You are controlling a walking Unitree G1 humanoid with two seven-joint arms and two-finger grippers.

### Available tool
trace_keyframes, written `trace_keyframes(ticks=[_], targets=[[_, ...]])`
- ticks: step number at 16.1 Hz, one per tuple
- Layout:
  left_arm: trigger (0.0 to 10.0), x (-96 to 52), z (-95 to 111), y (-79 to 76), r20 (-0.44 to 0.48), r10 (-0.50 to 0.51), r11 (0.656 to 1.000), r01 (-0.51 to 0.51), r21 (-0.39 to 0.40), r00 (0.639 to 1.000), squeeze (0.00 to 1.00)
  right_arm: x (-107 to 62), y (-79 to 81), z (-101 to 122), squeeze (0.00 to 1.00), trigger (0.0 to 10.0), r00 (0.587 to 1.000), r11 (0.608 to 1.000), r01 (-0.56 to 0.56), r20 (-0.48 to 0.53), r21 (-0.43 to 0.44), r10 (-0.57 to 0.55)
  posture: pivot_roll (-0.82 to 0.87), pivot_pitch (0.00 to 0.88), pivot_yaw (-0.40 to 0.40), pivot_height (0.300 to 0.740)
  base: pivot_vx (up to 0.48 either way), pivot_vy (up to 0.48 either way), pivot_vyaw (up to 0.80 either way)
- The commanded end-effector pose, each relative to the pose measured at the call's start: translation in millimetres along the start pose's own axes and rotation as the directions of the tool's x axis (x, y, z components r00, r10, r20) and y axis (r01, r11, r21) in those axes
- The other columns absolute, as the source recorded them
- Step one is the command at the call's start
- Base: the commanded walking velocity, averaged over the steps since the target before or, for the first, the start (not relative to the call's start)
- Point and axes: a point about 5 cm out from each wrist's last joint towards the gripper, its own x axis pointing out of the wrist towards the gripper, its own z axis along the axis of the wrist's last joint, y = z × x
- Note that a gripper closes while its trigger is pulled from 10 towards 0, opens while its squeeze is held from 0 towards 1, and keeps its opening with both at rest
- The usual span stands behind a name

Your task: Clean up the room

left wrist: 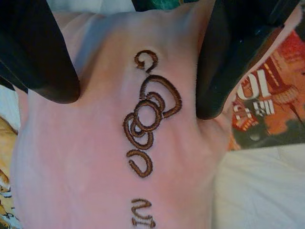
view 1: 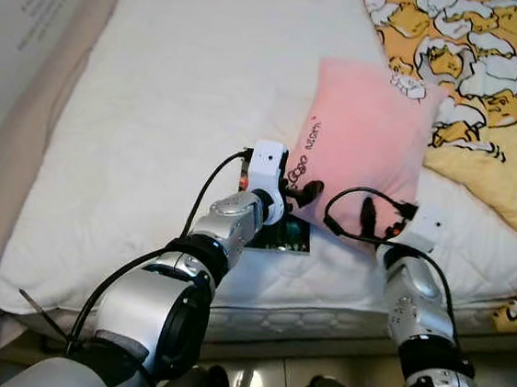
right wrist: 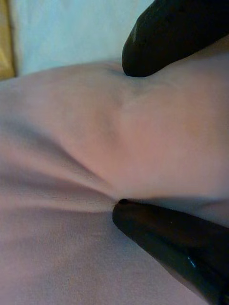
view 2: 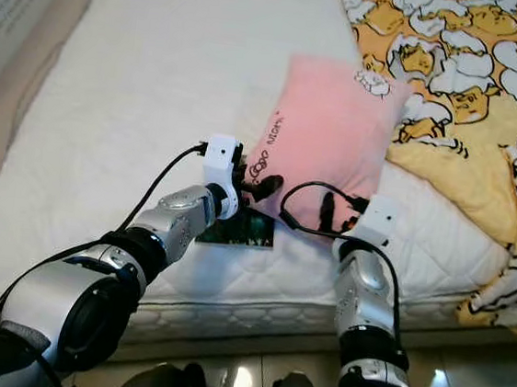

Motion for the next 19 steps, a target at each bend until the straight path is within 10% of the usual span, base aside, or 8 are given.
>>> trace_keyframes(ticks=[1,7,19], targets=[[0.0,3.5,-19,-19.1,-0.054,-0.053,0.999,0.052,-0.015,0.997,0.0,-2.6,6.6,-19,0.97,0.0,0.996,1.0,-0.028,-0.084,0.007,0.029,-0.19,0.226,0.119,0.728,0.0,0.0,0.0],[0.0,8.0,-34,-47.7,-0.083,-0.142,0.99,0.142,-0.009,0.986,0.0,-1.5,23.7,-16,0.99,0.0,0.992,0.994,-0.112,-0.058,0.003,0.112,-0.21,0.237,0.115,0.728,0.0,0.0,0.0],[0.0,4.5,-32,-29.0,-0.014,-0.001,0.986,-0.001,-0.168,1.0,0.0,-1.2,23.7,-20,1.0,0.0,0.993,0.994,-0.105,-0.059,-0.007,0.104,-0.19,0.2,0.114,0.728,0.0,0.0,0.0]])
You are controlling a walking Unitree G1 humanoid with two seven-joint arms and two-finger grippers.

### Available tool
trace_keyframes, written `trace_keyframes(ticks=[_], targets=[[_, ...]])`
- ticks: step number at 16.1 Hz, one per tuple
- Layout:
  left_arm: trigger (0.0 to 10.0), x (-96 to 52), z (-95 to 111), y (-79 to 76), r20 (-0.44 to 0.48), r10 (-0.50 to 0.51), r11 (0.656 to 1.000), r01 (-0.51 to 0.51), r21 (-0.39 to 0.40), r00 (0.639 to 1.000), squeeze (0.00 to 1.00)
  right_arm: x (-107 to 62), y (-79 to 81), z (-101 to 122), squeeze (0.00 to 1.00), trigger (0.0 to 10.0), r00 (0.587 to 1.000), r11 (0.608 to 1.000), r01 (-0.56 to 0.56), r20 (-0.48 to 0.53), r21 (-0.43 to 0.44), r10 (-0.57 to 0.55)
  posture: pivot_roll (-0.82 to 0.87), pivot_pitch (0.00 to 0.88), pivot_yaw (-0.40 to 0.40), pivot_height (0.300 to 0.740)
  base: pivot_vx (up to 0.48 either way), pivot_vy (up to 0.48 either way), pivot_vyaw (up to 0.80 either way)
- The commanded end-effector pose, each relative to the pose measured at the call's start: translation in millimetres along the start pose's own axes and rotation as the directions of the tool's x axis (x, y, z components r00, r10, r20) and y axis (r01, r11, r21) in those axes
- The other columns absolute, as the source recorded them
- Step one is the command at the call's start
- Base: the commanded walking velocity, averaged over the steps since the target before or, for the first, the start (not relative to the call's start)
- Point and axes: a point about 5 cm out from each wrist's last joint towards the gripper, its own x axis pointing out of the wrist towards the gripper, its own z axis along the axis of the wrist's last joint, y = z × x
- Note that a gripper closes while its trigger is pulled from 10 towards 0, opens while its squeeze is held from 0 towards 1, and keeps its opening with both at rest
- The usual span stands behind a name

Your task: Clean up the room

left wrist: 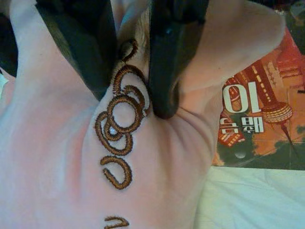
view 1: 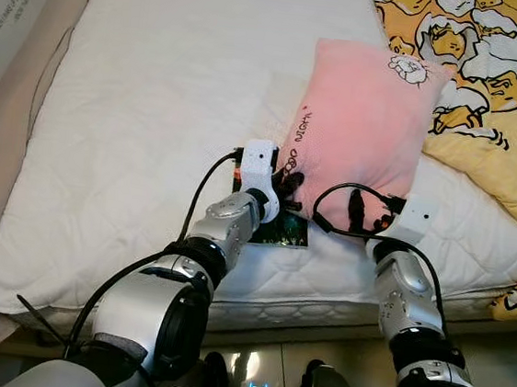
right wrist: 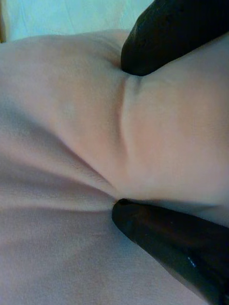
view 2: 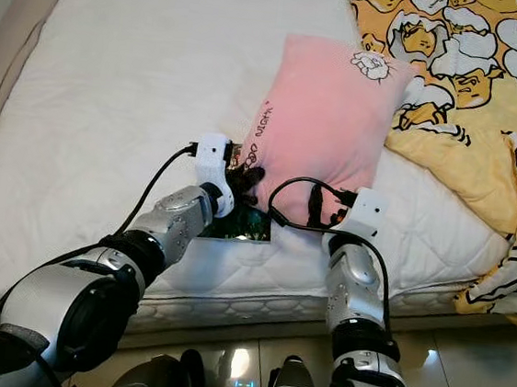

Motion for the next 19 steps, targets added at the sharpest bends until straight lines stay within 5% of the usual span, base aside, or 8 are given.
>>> trace_keyframes(ticks=[1,4,8,13,16,17,19], targets=[[0.0,2.2,-36,-33.1,-0.077,-0.064,0.994,0.056,-0.095,0.995,0.0,-4.3,6.7,-21,1.0,0.0,0.995,1.0,-0.025,-0.097,0.009,0.026,-0.19,0.2,0.114,0.728,0.0,0.0,0.0],[0.0,0.4,-38,-27.7,-0.076,-0.052,0.994,0.043,-0.105,0.996,0.0,-3.6,8.8,-22,1.0,0.0,0.994,0.999,-0.035,-0.101,0.026,0.038,-0.17,0.22,0.098,0.728,0.0,0.0,0.0],[0.0,-0.4,-42,-32.3,-0.104,-0.105,0.994,0.107,0.019,0.989,0.0,3.7,15.4,-17,1.0,0.0,0.99,0.995,-0.046,-0.125,0.091,0.057,-0.15,0.201,0.079,0.728,0.0,0.0,0.0],[0.0,-0.1,-24,-17.6,-0.034,-0.062,0.997,0.06,-0.044,0.998,0.0,10.8,28.8,-7,1.0,0.0,0.988,0.991,-0.119,-0.091,0.068,0.125,-0.12,0.178,0.065,0.728,0.0,0.0,0.0],[0.0,-2.4,-29,-14.7,-0.035,-0.061,0.997,0.06,-0.05,0.997,0.0,11.9,44.5,-2,0.98,0.0,0.977,0.979,-0.203,-0.07,-0.02,0.201,-0.11,0.17,0.068,0.728,0.0,0.0,0.0],[0.0,-3.5,-31,-13.5,-0.039,-0.061,0.997,0.06,-0.049,0.997,0.0,12.2,45.3,-4,0.0,0.0,0.978,0.979,-0.195,-0.087,-0.063,0.19,-0.11,0.168,0.068,0.728,0.0,0.0,0.0],[0.0,-4.0,-32,-13.9,-0.038,-0.078,0.996,0.076,-0.052,0.996,0.0,12.2,43.6,-5,0.0,0.0,0.98,0.979,-0.185,-0.097,-0.084,0.177,-0.11,0.168,0.07,0.728,0.0,0.0,0.0]])
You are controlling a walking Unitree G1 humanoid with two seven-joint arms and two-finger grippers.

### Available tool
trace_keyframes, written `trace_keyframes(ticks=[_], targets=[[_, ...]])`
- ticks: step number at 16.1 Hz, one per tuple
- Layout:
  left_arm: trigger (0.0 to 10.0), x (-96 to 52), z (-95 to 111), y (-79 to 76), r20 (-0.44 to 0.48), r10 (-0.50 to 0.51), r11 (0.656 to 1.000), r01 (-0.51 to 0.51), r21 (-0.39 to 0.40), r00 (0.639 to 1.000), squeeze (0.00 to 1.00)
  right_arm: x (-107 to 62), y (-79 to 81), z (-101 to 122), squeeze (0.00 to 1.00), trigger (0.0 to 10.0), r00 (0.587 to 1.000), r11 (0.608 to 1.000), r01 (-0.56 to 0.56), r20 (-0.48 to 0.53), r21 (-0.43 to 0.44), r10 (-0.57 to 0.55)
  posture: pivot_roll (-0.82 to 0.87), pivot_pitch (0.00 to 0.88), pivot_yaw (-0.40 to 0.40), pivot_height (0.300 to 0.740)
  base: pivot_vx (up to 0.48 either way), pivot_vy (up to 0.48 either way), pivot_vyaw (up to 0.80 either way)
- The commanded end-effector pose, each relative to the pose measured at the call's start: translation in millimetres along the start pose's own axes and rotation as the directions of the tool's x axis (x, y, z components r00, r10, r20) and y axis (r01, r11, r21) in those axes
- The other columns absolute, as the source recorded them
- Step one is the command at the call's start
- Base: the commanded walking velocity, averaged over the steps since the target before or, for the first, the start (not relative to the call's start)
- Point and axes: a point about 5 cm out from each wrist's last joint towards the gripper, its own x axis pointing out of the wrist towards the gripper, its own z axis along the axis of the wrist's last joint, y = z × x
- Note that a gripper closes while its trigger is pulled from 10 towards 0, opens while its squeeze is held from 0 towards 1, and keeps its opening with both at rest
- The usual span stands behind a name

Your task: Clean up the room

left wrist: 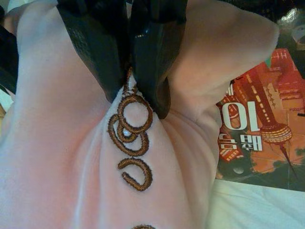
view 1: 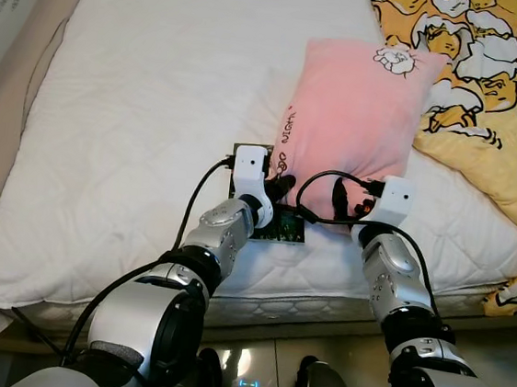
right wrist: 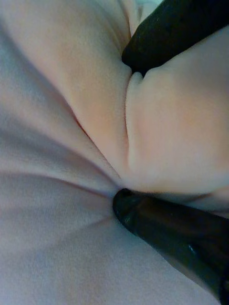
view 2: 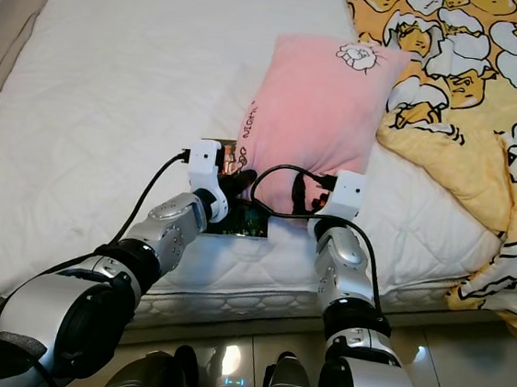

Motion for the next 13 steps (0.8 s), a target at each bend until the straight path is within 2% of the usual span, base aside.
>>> trace_keyframes(ticks=[1,4,6,13], targets=[[0.0,1.2,-23.7,-19.8,-0.062,-0.059,0.998,0.057,-0.023,0.996,0.0,0.7,15.3,-14.3,0.0,0.0,0.996,0.998,-0.051,-0.08,-0.031,0.049,-0.11,0.168,0.072,0.728,0.0,0.0,0.0],[0.0,1.4,-22.8,-19.1,-0.069,-0.053,0.998,0.054,0.014,0.996,0.0,1.4,10.0,-16.6,0.0,0.0,0.993,0.999,-0.001,-0.115,-0.046,-0.005,-0.11,0.167,0.074,0.728,0.0,0.0,0.0],[0.0,2.0,-20.7,-19.9,-0.059,-0.062,0.998,0.062,0.005,0.996,0.0,0.7,10.0,-12.8,0.0,0.0,0.997,1.0,-0.012,-0.07,0.001,0.012,-0.11,0.166,0.075,0.728,0.0,0.0,0.0],[0.0,2.1,-21.4,-20.6,-0.068,-0.058,0.997,0.061,0.043,0.996,0.0,-0.6,12.4,-18.2,0.0,0.0,0.996,0.999,-0.015,-0.085,0.035,0.018,-0.11,0.176,0.079,0.728,0.0,0.0,0.0]])
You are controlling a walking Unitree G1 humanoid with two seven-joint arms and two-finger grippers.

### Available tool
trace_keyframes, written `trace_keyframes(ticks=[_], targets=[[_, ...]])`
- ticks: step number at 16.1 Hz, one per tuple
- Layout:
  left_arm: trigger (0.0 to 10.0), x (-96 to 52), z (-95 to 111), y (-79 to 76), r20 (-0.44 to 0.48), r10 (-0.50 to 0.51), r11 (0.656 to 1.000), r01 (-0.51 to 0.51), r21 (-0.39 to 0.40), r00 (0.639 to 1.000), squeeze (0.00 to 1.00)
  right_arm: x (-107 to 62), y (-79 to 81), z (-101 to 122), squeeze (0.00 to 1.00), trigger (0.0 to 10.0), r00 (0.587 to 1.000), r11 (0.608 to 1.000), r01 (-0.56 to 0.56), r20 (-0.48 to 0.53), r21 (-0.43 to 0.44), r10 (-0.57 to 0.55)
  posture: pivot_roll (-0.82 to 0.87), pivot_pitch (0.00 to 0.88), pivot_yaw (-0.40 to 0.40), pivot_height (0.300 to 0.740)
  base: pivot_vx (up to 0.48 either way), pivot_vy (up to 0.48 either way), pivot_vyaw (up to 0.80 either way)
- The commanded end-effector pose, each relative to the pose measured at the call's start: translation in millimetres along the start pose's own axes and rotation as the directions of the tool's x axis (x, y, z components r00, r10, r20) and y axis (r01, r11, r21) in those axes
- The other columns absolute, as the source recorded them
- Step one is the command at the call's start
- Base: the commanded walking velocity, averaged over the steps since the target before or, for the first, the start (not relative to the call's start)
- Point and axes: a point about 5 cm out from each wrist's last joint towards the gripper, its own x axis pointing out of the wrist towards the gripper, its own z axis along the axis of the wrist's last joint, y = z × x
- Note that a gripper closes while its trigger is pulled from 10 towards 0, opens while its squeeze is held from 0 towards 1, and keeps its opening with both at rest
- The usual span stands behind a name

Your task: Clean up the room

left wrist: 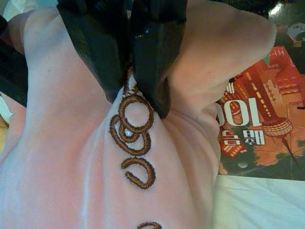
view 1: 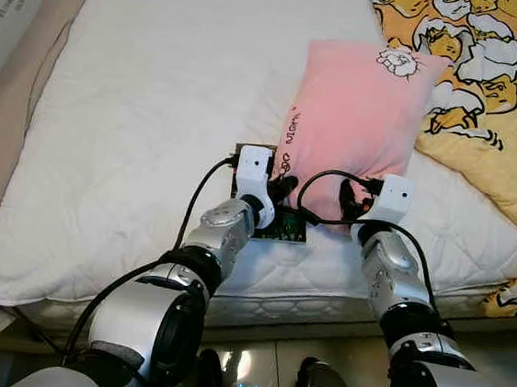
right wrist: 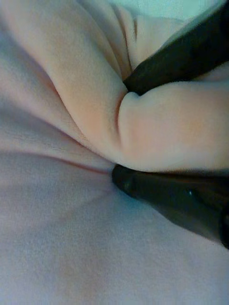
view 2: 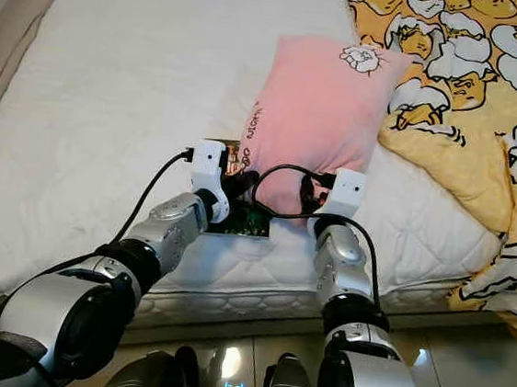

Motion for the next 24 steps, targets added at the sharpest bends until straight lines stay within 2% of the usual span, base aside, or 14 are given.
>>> trace_keyframes(ticks=[1,6,12,15,17,20,21,22,23,24], targets=[[0.0,2.0,-20,-19.8,-0.054,-0.049,0.999,0.048,-0.019,0.997,0.0,-3.5,11.7,-19,0.0,0.0,0.996,0.999,-0.041,-0.072,0.032,0.043,-0.11,0.176,0.079,0.728,0.0,0.0,0.0],[0.0,1.8,-20,-19.4,-0.057,-0.05,0.999,0.051,0.006,0.997,0.0,-4.3,11.1,-20,0.0,0.0,0.997,0.999,-0.034,-0.07,0.027,0.036,-0.11,0.164,0.083,0.728,0.0,0.0,0.0],[0.0,0.9,-21,-16.2,-0.046,-0.03,0.996,0.027,-0.081,0.998,0.0,-8.1,10.1,-26,0.0,0.0,0.997,0.999,-0.03,-0.068,0.011,0.031,-0.11,0.144,0.081,0.728,0.0,0.0,0.0],[0.0,-2.0,-24,-10.6,-0.049,-0.013,0.996,0.009,-0.085,0.999,0.0,-9.4,5.4,-22,0.0,0.0,1.0,0.999,-0.005,-0.028,0.035,0.006,-0.11,0.125,0.083,0.728,0.0,0.0,0.0],[0.0,-4.4,-24,-3.9,-0.045,0.0,0.996,-0.004,-0.095,0.999,0.0,-9.9,2.3,-21,0.0,0.0,1.0,0.999,-0.003,-0.025,0.036,0.004,-0.11,0.108,0.084,0.728,0.0,0.0,0.0],[0.0,-6.7,-31,-3.3,-0.062,0.002,0.996,-0.007,-0.09,0.998,0.0,-12.2,1.7,-26,0.0,0.0,0.999,0.999,0.0,-0.034,0.044,0.002,-0.11,0.119,0.083,0.728,0.0,0.0,0.0],[0.0,-7.1,-34,-4.2,-0.068,0.003,0.996,-0.009,-0.09,0.998,0.0,-12.3,3.1,-27,0.23,0.0,0.999,0.999,-0.002,-0.032,0.044,0.003,-0.11,0.125,0.083,0.728,0.0,0.0,0.0],[0.0,-7.0,-35,-6.2,-0.07,-0.005,0.996,-0.001,-0.088,0.998,0.0,-11.9,4.3,-26,0.26,0.0,1.0,0.999,-0.004,-0.03,0.046,0.005,-0.11,0.126,0.082,0.728,0.0,0.0,0.0],[0.0,-6.8,-35,-7.0,-0.069,-0.01,0.996,0.004,-0.087,0.998,0.0,-11.5,4.7,-26,0.25,0.0,0.999,0.999,-0.004,-0.032,0.047,0.005,-0.1,0.12,0.081,0.728,0.0,0.0,0.0],[0.0,-5.4,-30,-7.6,-0.054,-0.013,0.998,0.009,-0.062,0.998,0.0,-10.1,5.2,-23,0.0,0.0,1.0,0.999,-0.009,-0.023,0.039,0.01,-0.1,0.104,0.082,0.728,0.0,0.0,0.0]])
